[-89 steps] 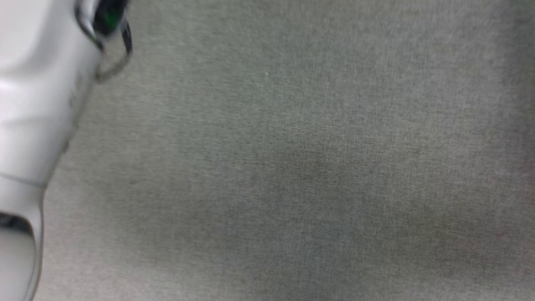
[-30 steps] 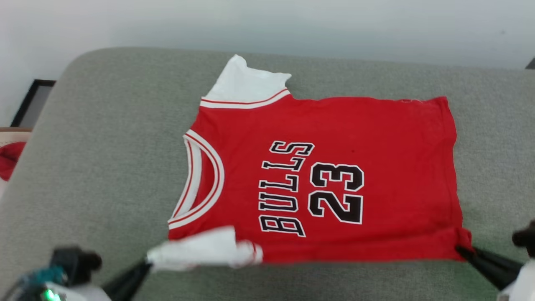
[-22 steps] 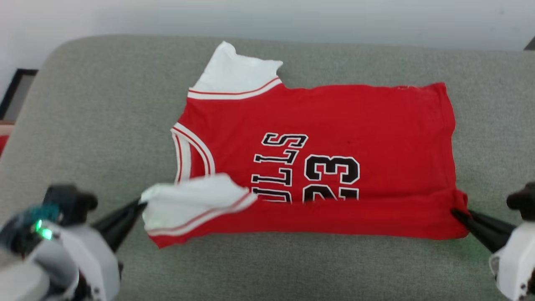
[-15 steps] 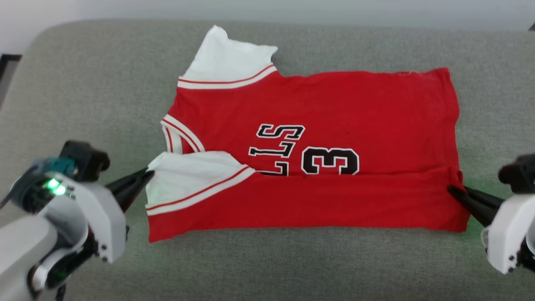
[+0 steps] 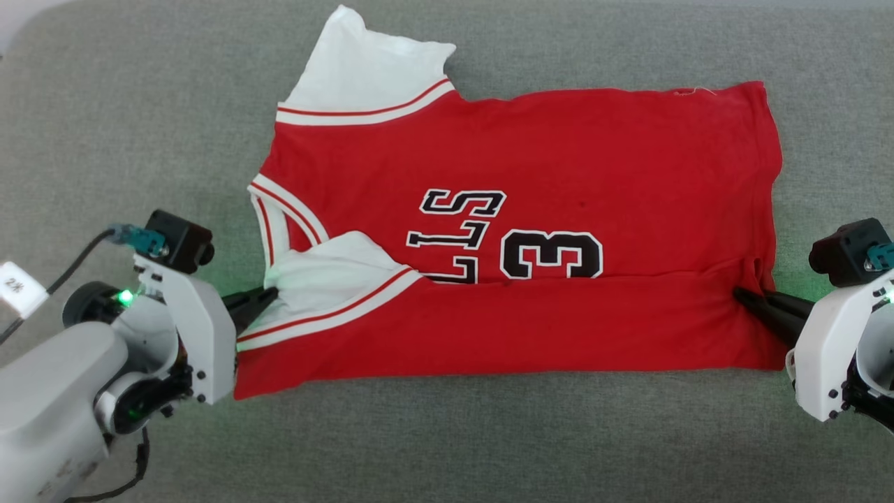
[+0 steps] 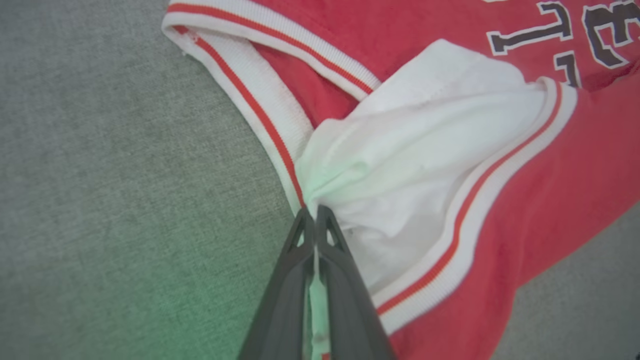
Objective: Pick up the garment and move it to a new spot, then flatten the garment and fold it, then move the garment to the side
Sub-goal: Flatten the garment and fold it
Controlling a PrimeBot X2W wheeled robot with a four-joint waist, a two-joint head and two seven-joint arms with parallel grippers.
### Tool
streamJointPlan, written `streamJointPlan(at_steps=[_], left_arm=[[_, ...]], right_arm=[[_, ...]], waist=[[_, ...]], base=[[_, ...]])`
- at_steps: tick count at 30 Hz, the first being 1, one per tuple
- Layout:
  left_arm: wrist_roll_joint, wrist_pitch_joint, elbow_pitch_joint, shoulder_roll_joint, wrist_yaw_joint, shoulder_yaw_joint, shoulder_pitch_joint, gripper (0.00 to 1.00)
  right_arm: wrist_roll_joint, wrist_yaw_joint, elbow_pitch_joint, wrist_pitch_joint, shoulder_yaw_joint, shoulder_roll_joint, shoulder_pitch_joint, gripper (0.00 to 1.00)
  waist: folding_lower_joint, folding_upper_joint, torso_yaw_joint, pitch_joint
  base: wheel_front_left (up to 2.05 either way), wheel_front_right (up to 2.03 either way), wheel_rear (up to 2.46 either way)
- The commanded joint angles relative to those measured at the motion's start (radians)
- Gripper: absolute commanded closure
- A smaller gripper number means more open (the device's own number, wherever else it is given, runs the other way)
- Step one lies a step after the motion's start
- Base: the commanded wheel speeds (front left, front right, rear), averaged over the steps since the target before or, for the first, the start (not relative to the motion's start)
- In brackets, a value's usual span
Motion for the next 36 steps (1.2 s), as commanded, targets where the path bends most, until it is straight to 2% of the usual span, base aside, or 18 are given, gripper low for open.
streamJointPlan(at_steps=[1, 2, 3, 4, 5, 6, 8, 15, 23, 31, 36], left_arm=[[-0.009, 0.014, 0.019, -0.011, -0.003, -0.007, -0.002, 0.61], [-0.014, 0.019, 0.028, -0.018, -0.006, -0.007, -0.003, 0.57], [-0.027, 0.028, 0.039, -0.024, -0.004, -0.006, -0.001, 0.52], [-0.031, 0.037, 0.047, -0.029, -0.002, -0.007, 0.000, 0.35], [-0.038, 0.042, 0.053, -0.032, 0.000, -0.006, -0.002, 0.06], [-0.045, 0.044, 0.057, -0.036, 0.005, -0.002, -0.003, 0.00], [-0.038, 0.041, 0.060, -0.036, 0.010, 0.001, -0.011, 0.00], [-0.043, 0.027, 0.042, -0.020, 0.042, 0.015, -0.004, 0.00], [-0.103, 0.063, -0.033, 0.024, 0.114, 0.034, 0.032, 0.00], [-0.212, 0.137, -0.118, 0.090, 0.178, 0.039, 0.104, 0.00], [-0.221, 0.129, -0.149, 0.114, 0.183, 0.030, 0.146, 0.00]], right_arm=[[0.005, -0.001, 0.021, 0.015, 0.016, 0.006, 0.005, 1.00], [0.010, -0.001, 0.025, 0.023, 0.019, 0.005, 0.000, 0.97], [0.014, -0.001, 0.028, 0.029, 0.021, 0.003, -0.002, 0.89], [0.016, -0.001, 0.030, 0.035, 0.024, 0.000, -0.003, 0.76], [0.021, -0.001, 0.031, 0.042, 0.025, -0.002, -0.004, 0.65], [0.021, -0.001, 0.032, 0.047, 0.025, -0.005, -0.008, 0.54], [0.016, -0.001, 0.029, 0.043, 0.024, -0.007, -0.017, 0.00], [0.005, -0.001, 0.027, 0.043, 0.013, -0.006, -0.019, 0.00], [-0.022, -0.001, -0.012, -0.003, -0.032, 0.002, 0.024, 0.00], [-0.050, -0.001, -0.100, -0.030, -0.167, 0.036, 0.102, 0.00], [-0.081, -0.001, -0.170, -0.032, -0.266, 0.057, 0.171, 0.00]], waist=[[0.0000, 0.0000, 0.003, -0.005], [0.0000, 0.0000, 0.004, -0.008], [0.0000, 0.0000, 0.005, -0.013], [0.0000, 0.0000, 0.007, -0.019], [0.0000, 0.0000, 0.008, -0.025], [0.0000, 0.0000, 0.010, -0.032], [0.0000, 0.0000, 0.013, -0.045], [0.0000, 0.0000, 0.019, -0.100], [0.0000, 0.0000, 0.018, -0.163], [0.0000, 0.0000, -0.019, -0.177], [0.0000, 0.0000, -0.044, -0.157]], base=[[0.00, 0.00, 0.00], [0.00, 0.00, 0.00], [0.00, 0.00, 0.00], [0.00, 0.00, 0.00], [0.00, 0.00, 0.00], [0.00, 0.00, 0.00], [0.00, 0.00, 0.00], [0.00, 0.00, 0.00], [0.00, 0.00, 0.00], [0.00, 0.00, 0.00], [0.00, 0.00, 0.00]])
